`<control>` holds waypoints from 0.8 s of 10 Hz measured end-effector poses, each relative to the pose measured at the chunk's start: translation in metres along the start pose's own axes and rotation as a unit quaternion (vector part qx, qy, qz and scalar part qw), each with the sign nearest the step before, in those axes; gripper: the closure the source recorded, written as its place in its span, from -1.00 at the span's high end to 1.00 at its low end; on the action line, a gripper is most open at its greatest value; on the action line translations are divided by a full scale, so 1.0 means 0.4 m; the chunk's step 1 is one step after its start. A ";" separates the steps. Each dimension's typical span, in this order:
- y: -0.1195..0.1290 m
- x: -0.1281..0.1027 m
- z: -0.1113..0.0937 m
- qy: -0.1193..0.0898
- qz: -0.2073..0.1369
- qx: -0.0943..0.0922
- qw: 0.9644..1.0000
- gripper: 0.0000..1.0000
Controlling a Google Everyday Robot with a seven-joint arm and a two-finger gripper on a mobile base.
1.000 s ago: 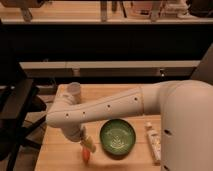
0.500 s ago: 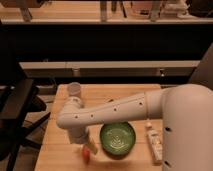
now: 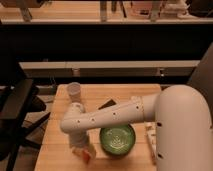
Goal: Place the pepper in the ceramic bowl
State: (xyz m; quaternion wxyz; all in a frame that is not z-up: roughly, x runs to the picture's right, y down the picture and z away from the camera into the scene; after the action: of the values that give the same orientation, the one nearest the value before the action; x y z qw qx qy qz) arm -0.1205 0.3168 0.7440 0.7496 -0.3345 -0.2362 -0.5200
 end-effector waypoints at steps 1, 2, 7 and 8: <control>0.008 0.006 0.016 0.007 -0.004 0.008 1.000 0.60; 0.017 0.014 0.030 0.010 -0.005 0.013 1.000 0.60; 0.024 0.014 0.048 0.012 -0.006 0.016 1.000 0.17; 0.035 0.010 0.048 0.012 -0.004 0.015 1.000 -0.03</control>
State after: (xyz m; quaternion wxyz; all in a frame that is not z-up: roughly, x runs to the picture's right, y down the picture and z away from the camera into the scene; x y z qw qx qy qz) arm -0.1062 0.3321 0.7561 0.7550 -0.3160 -0.2368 -0.5235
